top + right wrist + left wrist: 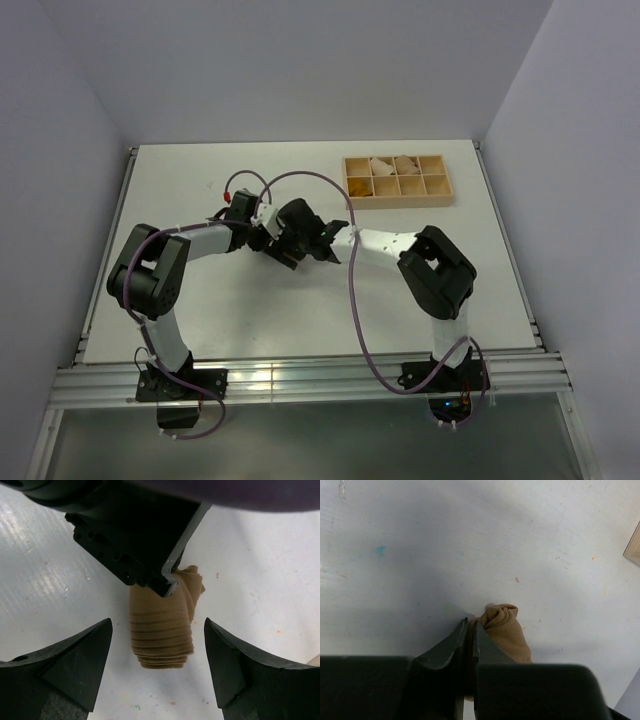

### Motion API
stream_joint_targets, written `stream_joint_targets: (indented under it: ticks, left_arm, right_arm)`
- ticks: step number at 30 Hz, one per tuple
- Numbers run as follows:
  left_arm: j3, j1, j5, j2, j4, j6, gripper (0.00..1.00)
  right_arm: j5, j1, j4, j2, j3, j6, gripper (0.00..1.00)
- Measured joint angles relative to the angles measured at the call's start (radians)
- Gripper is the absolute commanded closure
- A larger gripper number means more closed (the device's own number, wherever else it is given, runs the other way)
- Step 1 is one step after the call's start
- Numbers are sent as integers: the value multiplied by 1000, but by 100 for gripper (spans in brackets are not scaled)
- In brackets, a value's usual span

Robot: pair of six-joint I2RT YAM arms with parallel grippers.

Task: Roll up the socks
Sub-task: Pick up the sock at the center of the board.

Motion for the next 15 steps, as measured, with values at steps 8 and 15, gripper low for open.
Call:
stream_joint_targets:
  ticks: [8, 15]
  left_arm:
    - [0, 7, 14, 0, -1, 0, 100]
    - [0, 16, 37, 3, 0, 0, 100]
  right_arm:
    - [43, 14, 55, 28, -1, -2, 24]
    - [37, 16, 106, 51, -5, 6, 28]
